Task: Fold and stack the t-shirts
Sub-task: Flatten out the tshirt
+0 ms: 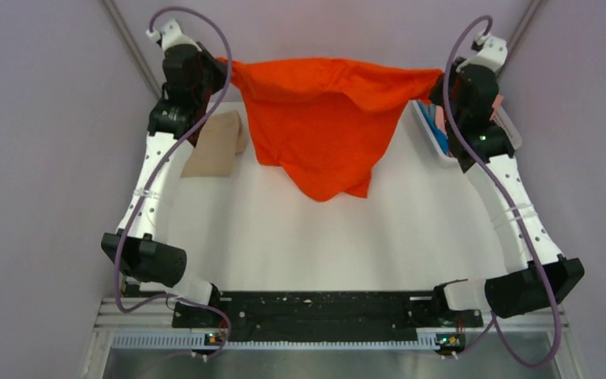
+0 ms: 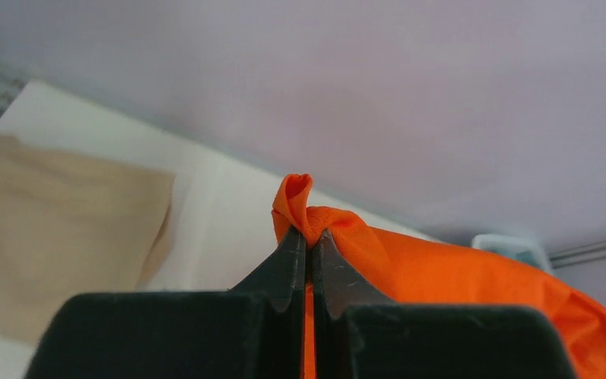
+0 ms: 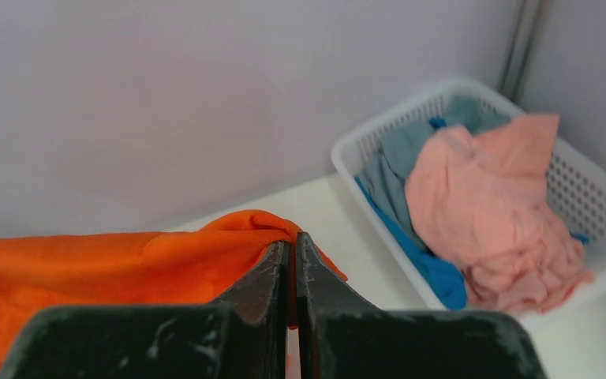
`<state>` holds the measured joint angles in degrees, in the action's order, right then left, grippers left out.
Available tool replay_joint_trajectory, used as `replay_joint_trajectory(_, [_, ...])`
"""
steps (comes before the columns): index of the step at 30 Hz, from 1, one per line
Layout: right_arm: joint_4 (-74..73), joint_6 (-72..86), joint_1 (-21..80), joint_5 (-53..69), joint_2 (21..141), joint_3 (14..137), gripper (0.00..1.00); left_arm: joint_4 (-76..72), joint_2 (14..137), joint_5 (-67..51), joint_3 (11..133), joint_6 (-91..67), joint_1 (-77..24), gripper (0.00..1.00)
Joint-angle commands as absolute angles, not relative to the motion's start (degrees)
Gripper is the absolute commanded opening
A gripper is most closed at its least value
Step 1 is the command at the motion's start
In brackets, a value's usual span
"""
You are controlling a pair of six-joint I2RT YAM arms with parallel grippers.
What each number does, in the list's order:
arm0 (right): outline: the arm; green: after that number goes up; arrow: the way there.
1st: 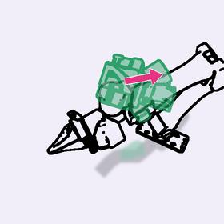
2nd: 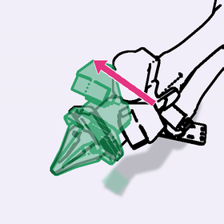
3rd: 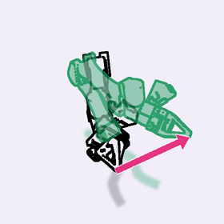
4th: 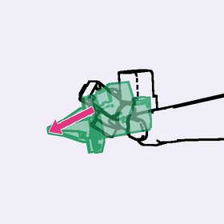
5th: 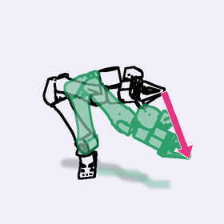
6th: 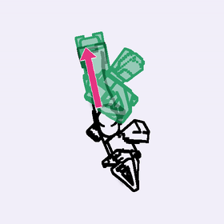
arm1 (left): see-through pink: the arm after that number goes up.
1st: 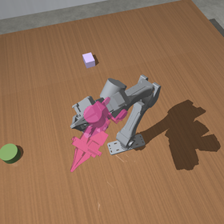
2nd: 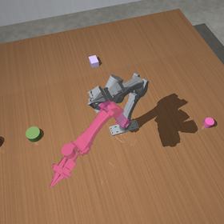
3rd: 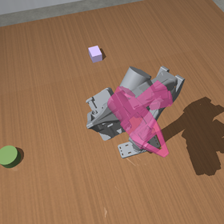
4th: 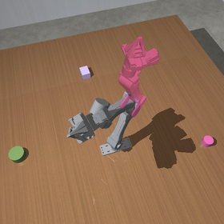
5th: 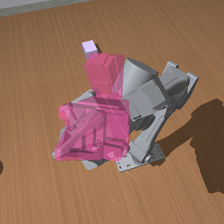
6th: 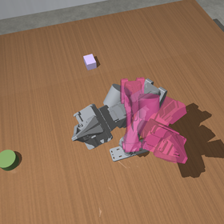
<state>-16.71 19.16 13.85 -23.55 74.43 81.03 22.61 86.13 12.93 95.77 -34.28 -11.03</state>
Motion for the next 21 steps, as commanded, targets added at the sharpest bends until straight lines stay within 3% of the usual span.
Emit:
replay_joint_trajectory(1, [-9.01, 14.56, 12.68, -16.42, 75.29, 94.72, 0.0, 23.53, 88.63, 4.66, 115.93, -30.06, -10.74, 0.0])
replay_joint_trajectory(4, [-7.39, 14.96, 12.69, -13.43, 75.54, 98.6, 0.0, 24.72, 89.42, 2.51, 121.59, -29.45, -10.66, 0.0])
replay_joint_trajectory(7, [-8.11, 14.09, 12.74, -13.12, 74.23, 97.31, 0.0, 24.77, 86.2, 3.46, 118.02, -28.22, -10.61, 0.0])
replay_joint_trajectory(13, [-6.12, 15.14, 12.75, -12.04, 61.86, 75.3, 0.0, 19.99, 72.44, 5.48, 87.46, -29.0, -10.63, 0.0])
replay_joint_trajectory(17, [-22.2, 21.3, 12.77, -19.7, 56.32, 66.38, 0.0, 24.93, 67.09, 10.48, 67.25, -38.88, -10.72, 0.0])
replay_joint_trajectory(21, [-32.37, 25.56, 12.76, -24.3, 51.97, 56.96, 0.0, 27.74, 65.69, 7.09, 52.88, -43.51, -10.67, 0.0])
